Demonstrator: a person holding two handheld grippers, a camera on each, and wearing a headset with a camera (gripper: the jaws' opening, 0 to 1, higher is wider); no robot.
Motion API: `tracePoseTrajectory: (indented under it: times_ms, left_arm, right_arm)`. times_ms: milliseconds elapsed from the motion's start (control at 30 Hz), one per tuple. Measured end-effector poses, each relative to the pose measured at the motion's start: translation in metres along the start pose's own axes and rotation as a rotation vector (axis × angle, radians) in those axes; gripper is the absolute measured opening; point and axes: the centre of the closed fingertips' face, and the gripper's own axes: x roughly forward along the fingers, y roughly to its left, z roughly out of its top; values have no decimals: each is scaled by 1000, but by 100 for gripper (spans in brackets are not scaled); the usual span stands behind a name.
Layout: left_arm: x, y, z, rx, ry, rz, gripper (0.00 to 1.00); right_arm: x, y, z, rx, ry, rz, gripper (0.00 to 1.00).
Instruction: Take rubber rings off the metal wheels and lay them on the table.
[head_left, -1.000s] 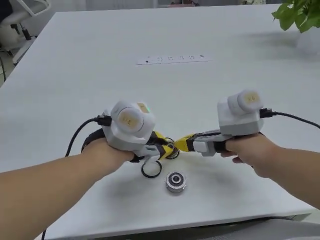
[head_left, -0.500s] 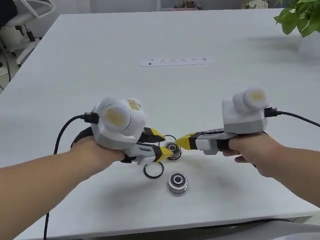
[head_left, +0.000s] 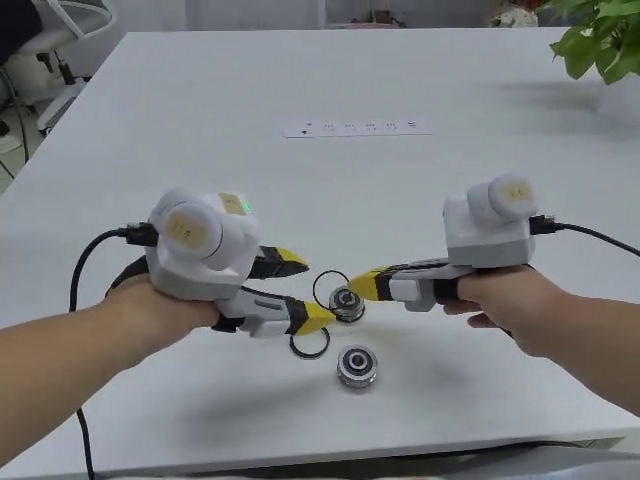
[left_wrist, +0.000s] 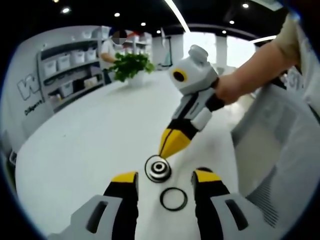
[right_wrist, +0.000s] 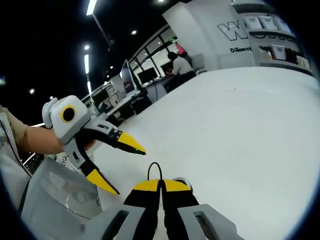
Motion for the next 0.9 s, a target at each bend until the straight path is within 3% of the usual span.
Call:
tracePoseTrajectory:
  times_ms: [433,900]
  left_arm:
    - [-23,0,-14,-30,-5,6,61]
    - [-34,5,-33,-62,9,26,64]
  right_arm:
    - [10,12,-12,9,53,40,0]
    - [22,22,-32,31,123,60,0]
